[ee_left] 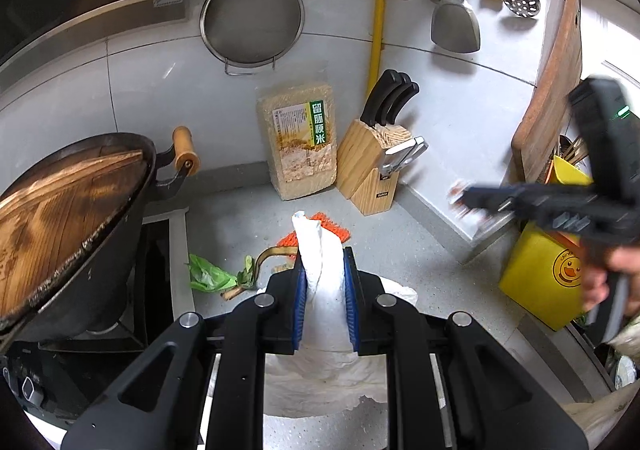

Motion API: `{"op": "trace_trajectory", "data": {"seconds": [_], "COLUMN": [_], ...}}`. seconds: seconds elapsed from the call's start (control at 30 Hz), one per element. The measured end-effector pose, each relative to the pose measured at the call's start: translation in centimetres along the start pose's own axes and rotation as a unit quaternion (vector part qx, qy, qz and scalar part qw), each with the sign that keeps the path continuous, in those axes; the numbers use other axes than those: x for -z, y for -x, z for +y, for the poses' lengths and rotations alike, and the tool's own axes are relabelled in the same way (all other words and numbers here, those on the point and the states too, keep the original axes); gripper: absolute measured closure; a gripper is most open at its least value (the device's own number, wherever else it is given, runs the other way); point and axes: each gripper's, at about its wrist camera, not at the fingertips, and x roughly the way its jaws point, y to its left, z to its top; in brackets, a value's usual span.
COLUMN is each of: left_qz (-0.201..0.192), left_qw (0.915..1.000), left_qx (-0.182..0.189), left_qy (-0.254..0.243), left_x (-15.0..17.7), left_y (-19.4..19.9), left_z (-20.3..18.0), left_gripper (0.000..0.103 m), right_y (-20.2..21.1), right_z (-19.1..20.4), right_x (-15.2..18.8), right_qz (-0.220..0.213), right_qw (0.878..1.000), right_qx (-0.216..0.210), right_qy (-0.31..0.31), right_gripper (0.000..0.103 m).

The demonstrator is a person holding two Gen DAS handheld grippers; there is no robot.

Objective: Collect trash
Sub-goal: 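Carry tissue and wrapper to the yellow bucket and release both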

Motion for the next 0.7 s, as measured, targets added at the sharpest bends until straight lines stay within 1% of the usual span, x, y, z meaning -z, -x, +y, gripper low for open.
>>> {"op": "trace_trajectory", "data": {"seconds": [0.07,0.13,0.2,0.3,0.4,0.47,0.53,0.57,0.63,0.7], "left_qz": [0.002,0.002,0.002,0.003,0.005,0.006,0.006,0.006,0.006,0.005], "left_qw": [1.0000,1.0000,1.0000,0.9999,0.9998,0.9994,0.9990,0.9987,0.9981,0.9974], "left_qx": [-0.004,-0.005,-0.004,0.003,0.012,0.021,0.029,0.033,0.042,0.050], "left_qy": [-0.002,-0.004,-0.006,-0.010,-0.018,-0.026,-0.035,-0.039,-0.045,-0.052], "left_x": [-0.2,-0.3,-0.5,-0.6,-0.9,-1.1,-1.4,-1.5,-1.7,-1.9], "left_y": [-0.1,-0.2,-0.4,-0.8,-1.3,-1.7,-2.0,-2.2,-2.5,-2.7], "left_z": [0.0,-0.1,-0.2,-0.6,-1.2,-1.9,-2.6,-3.0,-3.7,-4.4], "left_gripper": [0.085,0.085,0.085,0.085,0.085,0.085,0.085,0.085,0.085,0.085], "right_y": [2.5,6.0,9.2,13.8,17.7,19.7,21.6,22.3,23.4,23.6], "right_z": [-0.4,-1.0,-1.6,-3.5,-6.4,-8.2,-10.0,-10.5,-12.1,-13.7], "right_x": [-0.5,-1.0,-1.2,-0.8,0.5,1.5,2.7,3.2,4.3,5.2], "right_qz": [-0.023,-0.055,-0.082,-0.111,-0.122,-0.125,-0.123,-0.121,-0.115,-0.105], "right_qw": [1.000,0.998,0.995,0.987,0.974,0.965,0.952,0.948,0.934,0.925], "right_qx": [0.011,0.026,0.052,0.113,0.183,0.218,0.264,0.275,0.315,0.333], "right_qy": [-0.003,-0.010,-0.012,-0.023,-0.054,-0.078,-0.099,-0.107,-0.127,-0.150], "right_gripper": [0.095,0.095,0.095,0.095,0.095,0.095,0.095,0.095,0.095,0.095]}}
